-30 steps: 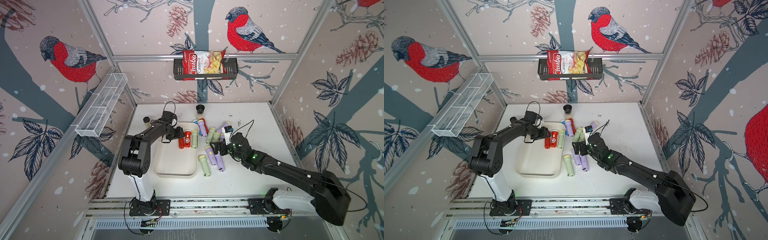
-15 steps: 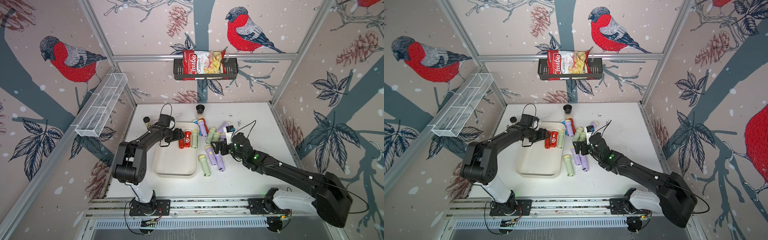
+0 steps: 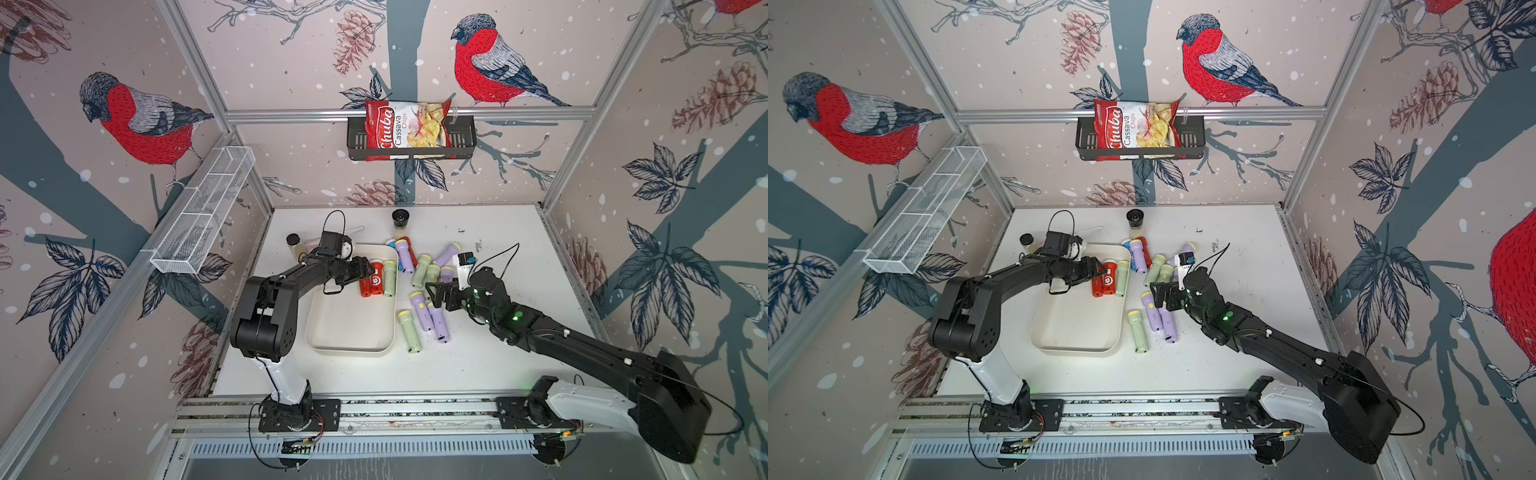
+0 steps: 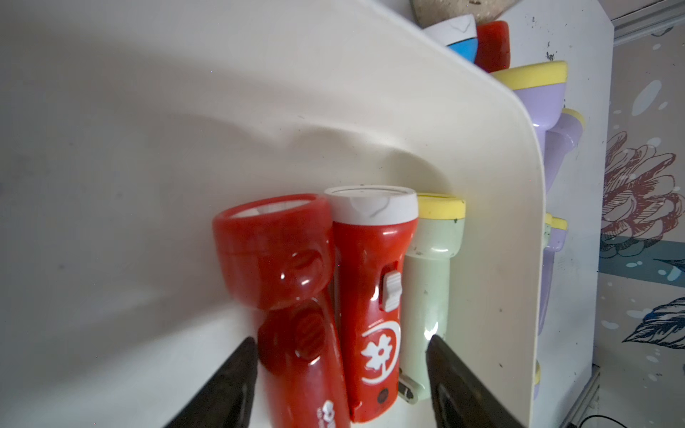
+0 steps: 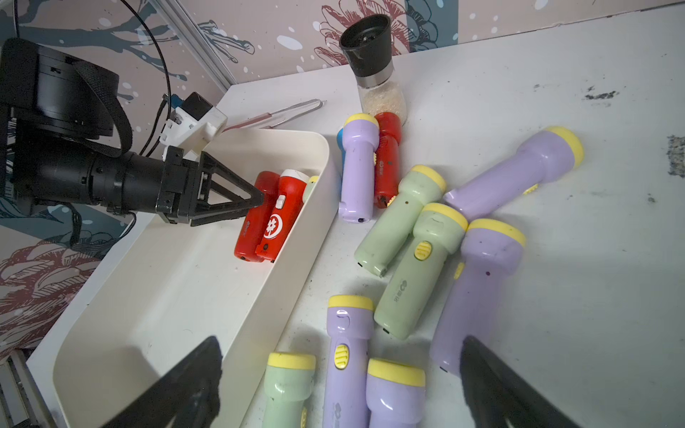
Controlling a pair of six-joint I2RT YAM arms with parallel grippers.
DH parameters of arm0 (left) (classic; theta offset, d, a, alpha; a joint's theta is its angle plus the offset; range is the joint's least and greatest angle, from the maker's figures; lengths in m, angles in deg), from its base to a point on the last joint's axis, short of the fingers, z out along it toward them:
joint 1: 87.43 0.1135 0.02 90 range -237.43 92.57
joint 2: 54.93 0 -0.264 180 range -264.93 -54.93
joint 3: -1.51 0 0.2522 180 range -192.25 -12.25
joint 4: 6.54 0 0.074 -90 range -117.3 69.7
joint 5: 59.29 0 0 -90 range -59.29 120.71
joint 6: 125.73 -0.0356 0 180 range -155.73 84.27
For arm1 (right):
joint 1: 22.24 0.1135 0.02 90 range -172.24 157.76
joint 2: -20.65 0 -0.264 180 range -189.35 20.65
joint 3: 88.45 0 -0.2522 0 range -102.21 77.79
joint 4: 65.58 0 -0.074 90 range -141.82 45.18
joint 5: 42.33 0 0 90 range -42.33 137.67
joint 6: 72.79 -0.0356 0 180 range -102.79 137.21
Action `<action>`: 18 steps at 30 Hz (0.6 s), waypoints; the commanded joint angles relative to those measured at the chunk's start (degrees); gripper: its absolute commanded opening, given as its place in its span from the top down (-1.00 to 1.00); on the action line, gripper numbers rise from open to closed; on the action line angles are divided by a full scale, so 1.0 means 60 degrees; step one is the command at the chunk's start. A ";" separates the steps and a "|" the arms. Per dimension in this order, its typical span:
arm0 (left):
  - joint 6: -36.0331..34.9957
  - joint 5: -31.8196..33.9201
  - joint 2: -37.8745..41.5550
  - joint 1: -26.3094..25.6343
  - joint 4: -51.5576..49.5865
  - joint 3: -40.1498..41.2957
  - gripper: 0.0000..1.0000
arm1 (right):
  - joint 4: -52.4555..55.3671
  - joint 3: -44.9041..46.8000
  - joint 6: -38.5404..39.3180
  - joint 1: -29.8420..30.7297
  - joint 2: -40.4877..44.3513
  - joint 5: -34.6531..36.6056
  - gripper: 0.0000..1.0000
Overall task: Put the flashlights into the storage boxes
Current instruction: Place the flashlight at the storage box.
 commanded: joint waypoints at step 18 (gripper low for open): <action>-0.0369 0.1363 0.1486 -0.0088 -0.0340 0.0146 -0.45 | -0.0119 0.0062 -0.0124 -0.0235 0.0292 0.0162 -0.98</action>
